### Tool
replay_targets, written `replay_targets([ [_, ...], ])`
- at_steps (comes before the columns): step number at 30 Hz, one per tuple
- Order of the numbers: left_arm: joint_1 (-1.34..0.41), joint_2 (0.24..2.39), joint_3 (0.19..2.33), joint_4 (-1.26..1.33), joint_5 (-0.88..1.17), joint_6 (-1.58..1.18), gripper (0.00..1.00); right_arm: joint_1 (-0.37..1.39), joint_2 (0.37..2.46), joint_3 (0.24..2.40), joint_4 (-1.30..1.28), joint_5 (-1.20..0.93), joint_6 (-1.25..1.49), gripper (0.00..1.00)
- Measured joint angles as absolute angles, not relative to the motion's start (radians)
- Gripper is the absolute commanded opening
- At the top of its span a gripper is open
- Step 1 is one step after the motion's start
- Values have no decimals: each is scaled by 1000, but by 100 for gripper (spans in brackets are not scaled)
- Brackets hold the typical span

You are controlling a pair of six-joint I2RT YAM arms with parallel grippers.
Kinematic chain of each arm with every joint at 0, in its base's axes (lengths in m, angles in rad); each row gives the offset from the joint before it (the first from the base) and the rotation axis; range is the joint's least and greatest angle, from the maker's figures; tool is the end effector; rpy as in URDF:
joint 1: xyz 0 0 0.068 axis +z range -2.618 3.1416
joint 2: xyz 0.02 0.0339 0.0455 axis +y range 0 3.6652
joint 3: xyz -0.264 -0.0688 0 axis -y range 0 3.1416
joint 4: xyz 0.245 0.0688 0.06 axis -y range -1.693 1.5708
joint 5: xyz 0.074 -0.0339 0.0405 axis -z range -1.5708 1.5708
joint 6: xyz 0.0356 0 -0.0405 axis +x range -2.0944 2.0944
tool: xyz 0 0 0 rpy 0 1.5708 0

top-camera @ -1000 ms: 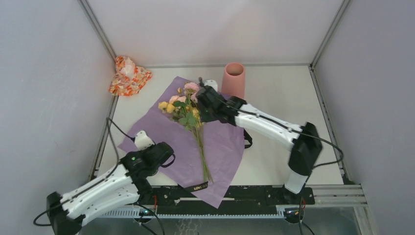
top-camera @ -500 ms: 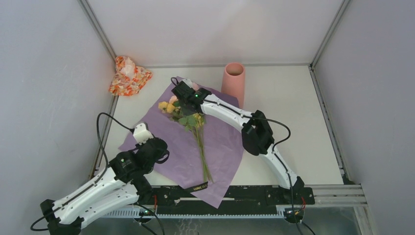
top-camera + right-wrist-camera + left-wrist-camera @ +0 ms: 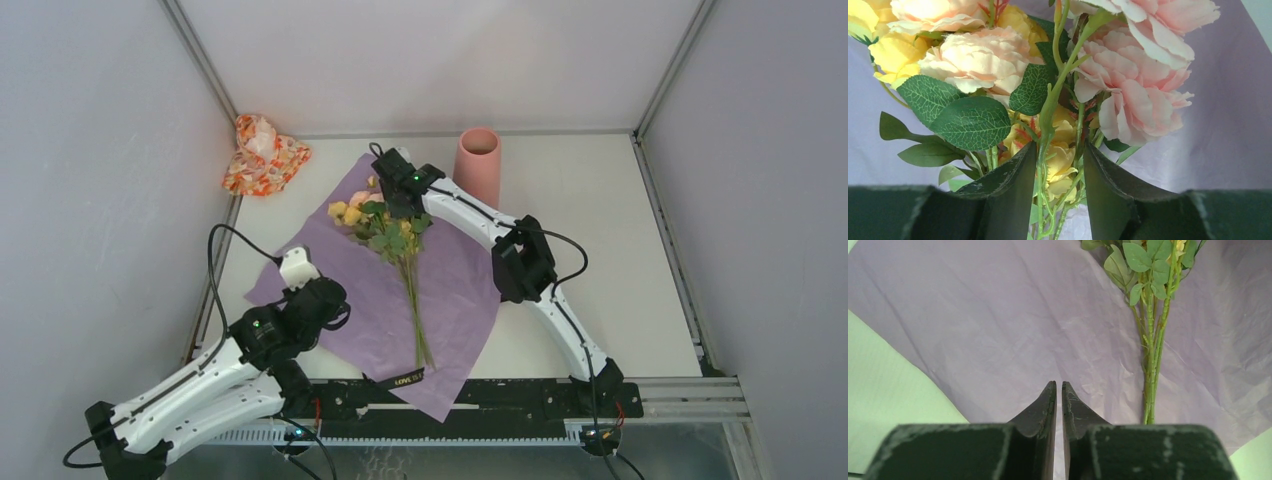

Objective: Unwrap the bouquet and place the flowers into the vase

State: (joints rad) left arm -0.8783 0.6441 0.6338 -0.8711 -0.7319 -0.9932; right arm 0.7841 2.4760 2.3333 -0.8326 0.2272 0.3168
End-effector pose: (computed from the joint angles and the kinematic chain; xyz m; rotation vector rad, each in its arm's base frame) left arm 0.0939 -0.0759 0.2520 -0.4217 2.1443 -0.1336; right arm 0.3878 0.3754 0.2111 -0.4966 2.4670 0.1591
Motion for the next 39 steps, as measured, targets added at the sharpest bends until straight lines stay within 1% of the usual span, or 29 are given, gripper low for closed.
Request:
replay_targets([
  [5, -878, 667, 631, -847, -731, -988, 12, 795, 2476, 2333, -824, 193, 296, 49],
  [7, -878, 667, 626, -842, -731, -986, 13, 802, 2478, 2333, -819, 180, 292, 48],
  [8, -878, 667, 622, -840, -731, -986, 13, 807, 2482, 2336, -816, 173, 290, 45],
  [9, -878, 667, 620, -839, -731, -986, 13, 811, 2488, 2341, -813, 168, 289, 41],
  [11, -878, 663, 614, -839, -731, -986, 13, 814, 2507, 2352, -806, 157, 289, 28],
  [12, -878, 659, 611, -838, -731, -986, 13, 814, 2514, 2352, -804, 155, 288, 23],
  [18, -878, 633, 590, -838, -731, -986, 13, 814, 2531, 2354, -802, 155, 289, 5],
  [19, -878, 632, 589, -837, -731, -986, 13, 816, 2529, 2354, -802, 157, 289, 0],
  [24, -877, 624, 589, -838, -731, -986, 12, 833, 2476, 2328, -810, 192, 273, 0],
  [28, -877, 598, 589, -840, -731, -986, 12, 867, 2349, 2297, -832, 250, 220, 0],
  [33, -877, 560, 583, -843, -731, -987, 12, 956, 2088, 2272, -794, 348, 106, 0],
  [39, -877, 541, 583, -848, -731, -987, 12, 1056, 1769, 2180, -632, 449, -25, 0],
])
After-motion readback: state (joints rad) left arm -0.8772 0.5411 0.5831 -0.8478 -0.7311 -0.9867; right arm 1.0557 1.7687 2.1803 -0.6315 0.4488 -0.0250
